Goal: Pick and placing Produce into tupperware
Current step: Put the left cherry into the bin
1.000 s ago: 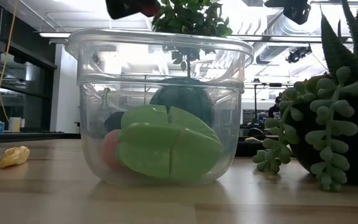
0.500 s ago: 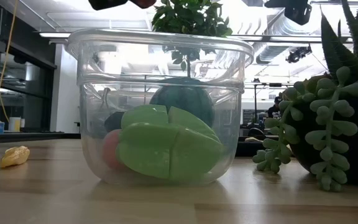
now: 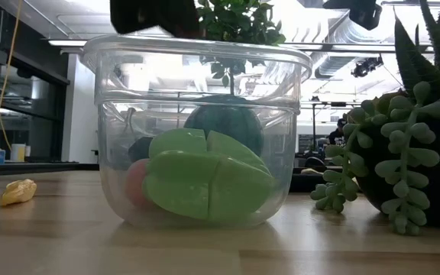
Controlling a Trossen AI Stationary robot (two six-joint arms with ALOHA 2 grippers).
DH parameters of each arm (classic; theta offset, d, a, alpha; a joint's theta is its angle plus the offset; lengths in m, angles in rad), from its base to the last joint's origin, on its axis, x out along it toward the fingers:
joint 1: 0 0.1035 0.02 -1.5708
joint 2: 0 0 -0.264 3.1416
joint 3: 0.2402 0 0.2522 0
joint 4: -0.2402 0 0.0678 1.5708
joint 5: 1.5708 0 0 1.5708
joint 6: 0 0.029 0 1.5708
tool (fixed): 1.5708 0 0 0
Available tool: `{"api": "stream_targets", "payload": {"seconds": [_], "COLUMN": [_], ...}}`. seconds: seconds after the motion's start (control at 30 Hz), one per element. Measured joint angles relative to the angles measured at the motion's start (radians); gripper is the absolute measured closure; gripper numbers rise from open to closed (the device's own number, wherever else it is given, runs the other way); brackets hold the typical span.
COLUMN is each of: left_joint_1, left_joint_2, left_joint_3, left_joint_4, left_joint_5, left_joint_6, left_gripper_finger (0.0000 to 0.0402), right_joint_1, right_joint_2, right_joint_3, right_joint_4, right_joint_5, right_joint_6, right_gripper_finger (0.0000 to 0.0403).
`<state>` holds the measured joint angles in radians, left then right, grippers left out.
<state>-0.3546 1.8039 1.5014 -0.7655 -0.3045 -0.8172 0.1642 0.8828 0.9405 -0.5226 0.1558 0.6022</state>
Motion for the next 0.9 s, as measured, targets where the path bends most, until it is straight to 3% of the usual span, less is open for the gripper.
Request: {"api": "stream_targets", "payload": {"seconds": [0.37,0.9], "left_joint_1": [0.001,0.001], "left_joint_2": [0.111,0.131], "left_joint_3": [0.0,-0.001], "left_joint_4": [0.004,0.0], "left_joint_5": [0.023,-0.004], "left_joint_6": [-0.029,-0.012], "left_gripper_finger": [0.0346,0.0345], "right_joint_1": [0.0,0.0], "right_joint_2": [0.0,0.0], "right_joint_3": [0.0,0.0], "right_joint_4": [0.013,0.017], "right_joint_5": [0.035,0.078], "right_joint_6": [0.0,0.0], "right_gripper_finger": [0.0231,0.0231]}}
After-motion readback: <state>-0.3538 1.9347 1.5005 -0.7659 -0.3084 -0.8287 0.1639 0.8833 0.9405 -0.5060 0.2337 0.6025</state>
